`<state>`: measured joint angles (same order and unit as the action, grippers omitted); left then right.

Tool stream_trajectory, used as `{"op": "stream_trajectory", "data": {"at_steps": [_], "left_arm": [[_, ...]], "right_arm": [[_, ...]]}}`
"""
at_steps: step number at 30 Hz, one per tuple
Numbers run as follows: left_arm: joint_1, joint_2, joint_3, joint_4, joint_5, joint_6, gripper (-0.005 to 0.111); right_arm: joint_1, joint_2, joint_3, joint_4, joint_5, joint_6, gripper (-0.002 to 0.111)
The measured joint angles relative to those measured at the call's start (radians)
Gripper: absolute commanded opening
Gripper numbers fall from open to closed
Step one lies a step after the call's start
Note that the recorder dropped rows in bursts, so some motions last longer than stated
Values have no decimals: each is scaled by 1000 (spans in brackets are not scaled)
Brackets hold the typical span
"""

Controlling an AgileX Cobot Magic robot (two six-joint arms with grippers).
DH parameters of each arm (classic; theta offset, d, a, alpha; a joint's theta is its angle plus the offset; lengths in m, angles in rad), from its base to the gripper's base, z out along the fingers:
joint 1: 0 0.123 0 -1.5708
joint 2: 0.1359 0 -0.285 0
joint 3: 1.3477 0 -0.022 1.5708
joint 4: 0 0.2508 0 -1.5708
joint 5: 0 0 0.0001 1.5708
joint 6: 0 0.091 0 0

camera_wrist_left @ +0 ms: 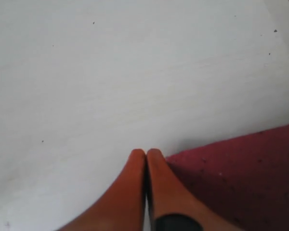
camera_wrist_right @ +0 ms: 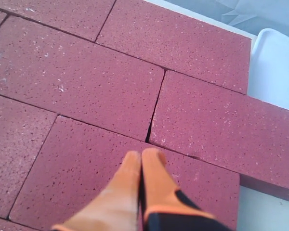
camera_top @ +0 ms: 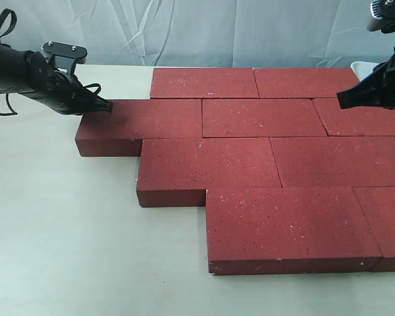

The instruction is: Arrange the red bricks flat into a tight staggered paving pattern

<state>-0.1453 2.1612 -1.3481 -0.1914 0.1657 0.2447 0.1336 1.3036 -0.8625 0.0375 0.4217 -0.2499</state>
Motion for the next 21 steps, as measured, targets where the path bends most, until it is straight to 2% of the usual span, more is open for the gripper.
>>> {"op": "stream_trajectory", "data": {"at_steps": [4,6,8,10,12,16,18,19,20,21], "left_arm": [[-15,0,-2,5,-10,2,2],[-15,1,-7,5,-10,2,9],[-15,2,-8,9,-7,2,29],[-2,2,-8,12,-5,2,59],[21,2,-9,19,-5,5,74],[70,-29,-13,28,39,7,74],[110,-100,-13,20,101,7,64],[125,-125,-13,15,120,7,56],[147,-161,-14,14,150,7,32],[174,-214,-17,27,199,5,19]], "right_arm": [[0,0,0,0,0,0,-1],[0,0,0,0,0,0,-1],[0,0,0,0,0,0,-1],[0,0,0,0,0,0,-1],[0,0,0,0,0,0,-1],[0,0,0,0,0,0,-1],[0,0,0,0,0,0,-1],[0,0,0,0,0,0,-1],[0,0,0,0,0,0,-1],[0,0,0,0,0,0,-1]]}}
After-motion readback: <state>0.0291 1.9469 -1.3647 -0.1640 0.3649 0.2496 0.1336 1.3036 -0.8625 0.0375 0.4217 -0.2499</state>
